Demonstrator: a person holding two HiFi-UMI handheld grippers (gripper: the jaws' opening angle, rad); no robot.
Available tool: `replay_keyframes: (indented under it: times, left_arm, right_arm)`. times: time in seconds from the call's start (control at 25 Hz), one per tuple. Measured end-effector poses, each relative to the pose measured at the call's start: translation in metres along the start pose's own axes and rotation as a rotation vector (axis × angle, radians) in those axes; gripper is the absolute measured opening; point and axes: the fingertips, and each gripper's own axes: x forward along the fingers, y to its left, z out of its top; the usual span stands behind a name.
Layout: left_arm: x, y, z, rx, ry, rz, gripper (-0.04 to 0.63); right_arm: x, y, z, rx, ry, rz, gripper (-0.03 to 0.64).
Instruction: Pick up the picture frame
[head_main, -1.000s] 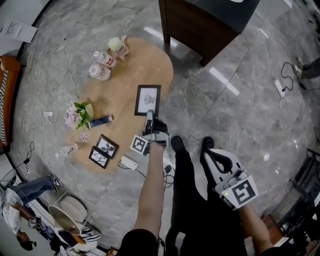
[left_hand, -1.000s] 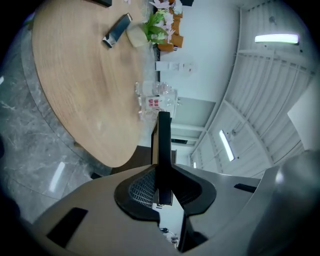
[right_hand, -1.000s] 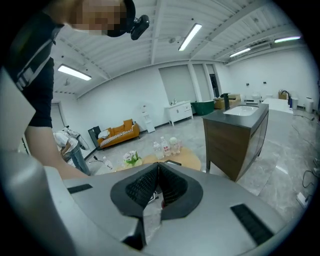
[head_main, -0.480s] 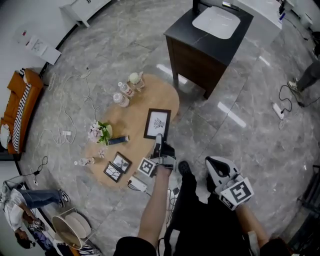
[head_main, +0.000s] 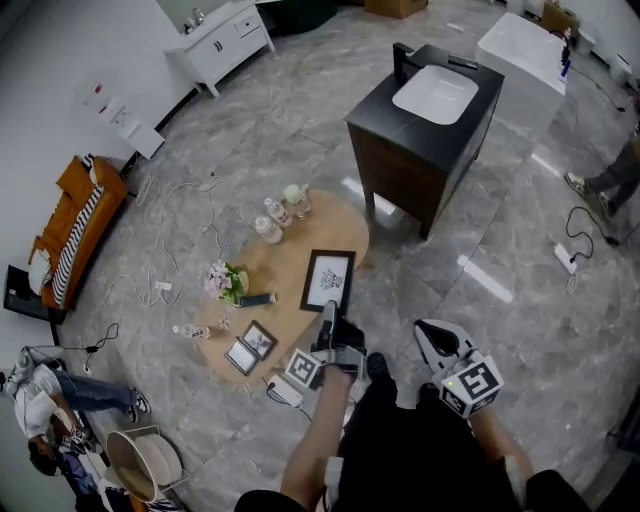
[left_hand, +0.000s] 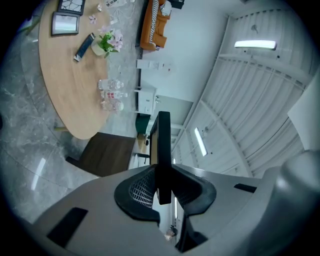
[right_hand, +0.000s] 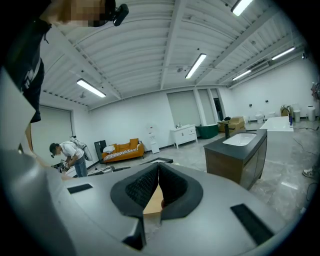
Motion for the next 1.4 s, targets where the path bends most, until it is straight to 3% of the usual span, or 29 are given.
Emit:
replay_keyframes:
  times: [0.56, 0.8, 1.4]
  left_arm:
    - [-0.097, -0.095, -0.131, 0.053, -0.094, -0.107, 0.074]
    - [-0.14, -0.11, -0.175, 0.055, -0.145, -0.105, 0.074]
    - [-0.178, -0.14, -0.206, 0.164, -0.143, -0.102, 0.074]
  right_arm:
    - [-0.112, -0.004, 0.017, -0.026, -0.033, 0.146, 0.012]
    - [-0.149, 0.005, 0.014, -0.045, -0.032, 0.226, 0.012]
    - [-0.18, 0.035, 0.011, -0.092, -0.043, 0.302, 0.012]
